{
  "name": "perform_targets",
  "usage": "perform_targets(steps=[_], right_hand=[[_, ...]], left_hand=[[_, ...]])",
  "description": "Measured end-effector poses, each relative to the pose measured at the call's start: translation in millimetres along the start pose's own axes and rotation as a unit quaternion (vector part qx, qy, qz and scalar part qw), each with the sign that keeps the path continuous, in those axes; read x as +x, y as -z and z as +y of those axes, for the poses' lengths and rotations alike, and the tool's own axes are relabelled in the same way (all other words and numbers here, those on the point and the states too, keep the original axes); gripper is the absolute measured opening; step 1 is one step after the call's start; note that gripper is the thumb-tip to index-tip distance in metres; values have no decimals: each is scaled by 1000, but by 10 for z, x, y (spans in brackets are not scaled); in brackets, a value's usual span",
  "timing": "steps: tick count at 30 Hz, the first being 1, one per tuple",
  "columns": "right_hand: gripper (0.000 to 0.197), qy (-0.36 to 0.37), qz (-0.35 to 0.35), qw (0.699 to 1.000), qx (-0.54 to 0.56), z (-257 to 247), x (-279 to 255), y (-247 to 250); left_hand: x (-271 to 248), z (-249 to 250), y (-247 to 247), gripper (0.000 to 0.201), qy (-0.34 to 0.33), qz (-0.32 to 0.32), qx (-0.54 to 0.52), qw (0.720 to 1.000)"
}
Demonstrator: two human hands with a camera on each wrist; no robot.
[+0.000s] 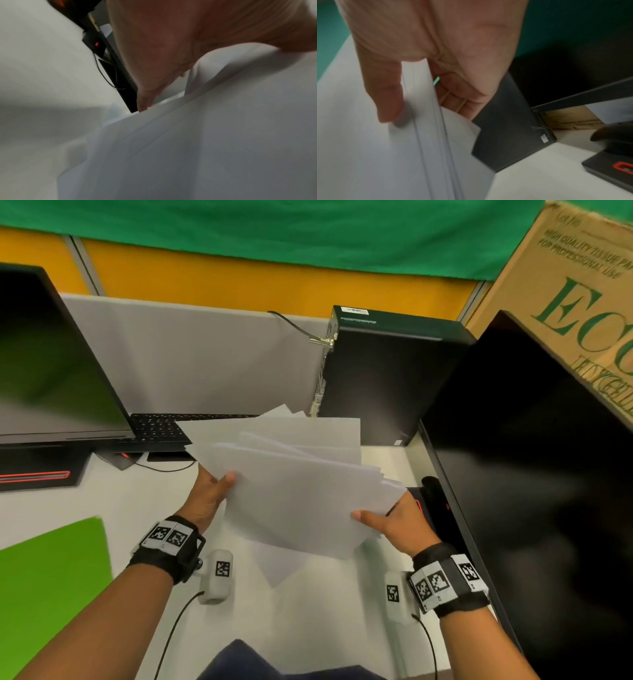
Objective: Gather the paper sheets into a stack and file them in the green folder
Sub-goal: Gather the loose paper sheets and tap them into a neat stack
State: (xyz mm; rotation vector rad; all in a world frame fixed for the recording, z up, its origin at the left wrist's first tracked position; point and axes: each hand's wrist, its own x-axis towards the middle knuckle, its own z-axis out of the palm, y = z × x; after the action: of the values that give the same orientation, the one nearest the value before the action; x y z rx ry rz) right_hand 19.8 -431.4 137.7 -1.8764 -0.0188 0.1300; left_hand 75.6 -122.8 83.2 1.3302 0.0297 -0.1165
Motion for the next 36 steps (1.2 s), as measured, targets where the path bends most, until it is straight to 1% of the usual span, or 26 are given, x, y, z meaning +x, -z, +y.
perform_targets(steps=[1,3,6,9,13,15,17,19,21,22,23,25,26,27,28,29,30,32,34,36], right_hand=[[46,-4,-24,1000,-17,-25,18,7],[50,-16,-50,998,-44,-61,44,12],[53,-25,-46,997,-59,-59,49,12],[56,-32,-55,996,-66,-26,27,-57],[50,-41,-24,998,-41,-7,22,-125],[45,-39,-3,999,-21,-57,36,-103],[43,-26,23,999,8,-136,47,-42],[43,-2,48,998,38,-247,47,65],[45,16,67,996,60,-302,63,195],[46,23,78,994,73,-302,73,251],[50,27,90,991,91,-277,83,299],[63,19,105,984,143,-206,93,331],[71,8,104,980,169,-173,89,320],[76,-3,101,978,184,-127,86,296],[76,-11,99,977,189,-88,74,262],[71,-17,100,977,187,-47,62,234],[63,-17,101,978,180,-14,49,209],[49,-9,105,983,152,11,3,170],[45,6,110,985,133,11,-29,169],[46,23,112,985,128,-27,-51,171]], left_hand=[[20,-1,-2,99,4,-4,7,1000],[60,-23,-10,96,12,-4,31,999],[99,-67,1,99,10,5,49,999],[69,-92,-18,92,9,7,71,997],[18,-8,-63,84,16,20,88,996],[6,142,-100,82,-3,13,102,995],[-6,381,-117,76,-35,-14,126,991],[8,665,-56,63,-71,-29,163,984],[66,841,111,49,-77,-26,157,984],[99,840,215,48,-62,-14,141,988],[107,785,284,53,-25,0,110,994],[8,570,316,68,79,9,28,996],[-82,471,255,81,120,-4,1,993],[-166,370,182,98,153,-34,-8,988],[-247,305,115,105,172,-53,-10,984],[-307,281,50,101,174,-58,-7,983],[-347,277,13,92,166,-54,-10,985],[-370,309,-14,82,128,-62,-3,990],[-358,338,1,74,73,-86,47,992],[-368,357,29,74,37,-109,85,990]])
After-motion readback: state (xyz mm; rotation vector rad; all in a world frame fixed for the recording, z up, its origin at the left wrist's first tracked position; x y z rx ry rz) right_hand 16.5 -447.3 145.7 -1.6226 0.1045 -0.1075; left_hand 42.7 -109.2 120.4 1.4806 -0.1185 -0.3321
